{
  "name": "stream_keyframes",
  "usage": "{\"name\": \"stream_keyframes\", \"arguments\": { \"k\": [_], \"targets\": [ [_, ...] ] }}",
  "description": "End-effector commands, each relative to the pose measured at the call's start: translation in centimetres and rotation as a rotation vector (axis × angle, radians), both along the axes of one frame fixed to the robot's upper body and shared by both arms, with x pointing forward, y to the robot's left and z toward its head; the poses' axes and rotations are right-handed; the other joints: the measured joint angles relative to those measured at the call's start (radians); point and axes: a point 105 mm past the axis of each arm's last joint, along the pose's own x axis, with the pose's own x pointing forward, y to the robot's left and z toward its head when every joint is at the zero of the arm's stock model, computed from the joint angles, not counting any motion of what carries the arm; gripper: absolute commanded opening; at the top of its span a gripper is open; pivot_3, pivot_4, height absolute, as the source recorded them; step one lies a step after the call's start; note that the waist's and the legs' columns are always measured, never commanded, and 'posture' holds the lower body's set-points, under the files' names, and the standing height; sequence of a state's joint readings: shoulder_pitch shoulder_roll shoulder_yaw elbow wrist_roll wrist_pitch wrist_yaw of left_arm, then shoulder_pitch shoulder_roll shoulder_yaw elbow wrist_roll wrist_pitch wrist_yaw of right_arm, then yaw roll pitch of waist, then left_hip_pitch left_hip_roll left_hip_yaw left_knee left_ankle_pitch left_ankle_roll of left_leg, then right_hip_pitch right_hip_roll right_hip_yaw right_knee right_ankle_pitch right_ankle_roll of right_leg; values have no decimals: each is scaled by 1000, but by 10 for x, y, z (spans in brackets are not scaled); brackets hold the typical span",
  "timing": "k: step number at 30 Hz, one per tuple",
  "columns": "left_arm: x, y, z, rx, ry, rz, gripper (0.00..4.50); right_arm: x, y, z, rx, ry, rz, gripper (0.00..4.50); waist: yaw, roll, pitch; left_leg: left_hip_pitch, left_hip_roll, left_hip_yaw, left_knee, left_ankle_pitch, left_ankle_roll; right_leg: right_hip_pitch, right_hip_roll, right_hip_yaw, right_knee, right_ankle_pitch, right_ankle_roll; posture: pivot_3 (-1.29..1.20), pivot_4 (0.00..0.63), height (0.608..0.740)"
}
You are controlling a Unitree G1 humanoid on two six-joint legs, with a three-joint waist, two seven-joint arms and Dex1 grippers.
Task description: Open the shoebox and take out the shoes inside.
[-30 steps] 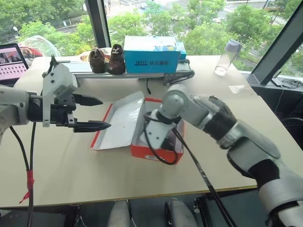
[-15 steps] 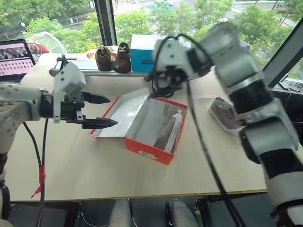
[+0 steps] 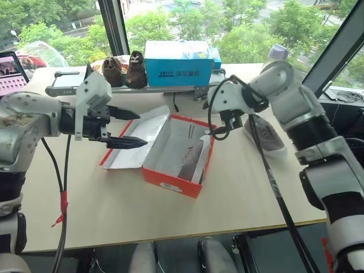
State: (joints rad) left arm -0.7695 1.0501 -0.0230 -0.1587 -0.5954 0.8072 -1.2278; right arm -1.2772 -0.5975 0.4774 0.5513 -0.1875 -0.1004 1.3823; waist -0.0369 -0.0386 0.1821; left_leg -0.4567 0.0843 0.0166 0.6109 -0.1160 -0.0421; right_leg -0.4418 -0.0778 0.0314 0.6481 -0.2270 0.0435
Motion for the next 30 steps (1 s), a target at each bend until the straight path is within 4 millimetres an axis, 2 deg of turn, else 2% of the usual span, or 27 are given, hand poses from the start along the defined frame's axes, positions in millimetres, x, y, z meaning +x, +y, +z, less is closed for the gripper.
{"name": "stream_keyframes", "arguments": {
  "k": [1, 7, 12, 15, 24, 30],
  "targets": [
    [-6, 1, 11, 2, -51, -4, 4500, 0, 0, 6, -47, -38, 42, 4445, 0, 0, 0, 0, 0, 0, 0, 0, 0, 0, 0, 0, 0, 0, 0, 0, 150, 740],
    [-10, 4, 10, 0, -48, 17, 4500, 8, -3, -1, -80, -38, 42, 4445, 0, 0, 0, 0, 0, 0, 0, 0, 0, 0, 0, 1, 0, 0, 0, 0, 150, 740],
    [-11, 5, 10, -2, -48, 29, 4500, 22, -5, 12, -70, -87, -11, 4445, -4, 0, 0, 0, 0, 0, 0, 0, 0, 0, 0, 1, 0, 0, 0, 0, 150, 740],
    [-12, 5, 10, -2, -47, 31, 4500, 27, -13, 10, -113, -108, -30, 4445, -5, 1, 0, 0, 0, 0, -1, 0, 0, 0, 0, 1, 0, 0, -1, 0, 150, 740],
    [-12, 4, 11, -3, -47, 32, 4500, 24, -15, -8, -147, -84, 17, 4445, -5, 1, 0, 0, 0, 0, 0, 0, 0, 0, 0, 1, 0, 0, -1, 0, 150, 740],
    [-12, 3, 12, -3, -51, 31, 4500, 21, -8, -12, -132, -85, 44, 4445, -5, 1, 0, 0, 0, 0, 0, 0, 0, 0, 0, 1, 0, 0, -1, 0, 150, 740]
  ]
}}
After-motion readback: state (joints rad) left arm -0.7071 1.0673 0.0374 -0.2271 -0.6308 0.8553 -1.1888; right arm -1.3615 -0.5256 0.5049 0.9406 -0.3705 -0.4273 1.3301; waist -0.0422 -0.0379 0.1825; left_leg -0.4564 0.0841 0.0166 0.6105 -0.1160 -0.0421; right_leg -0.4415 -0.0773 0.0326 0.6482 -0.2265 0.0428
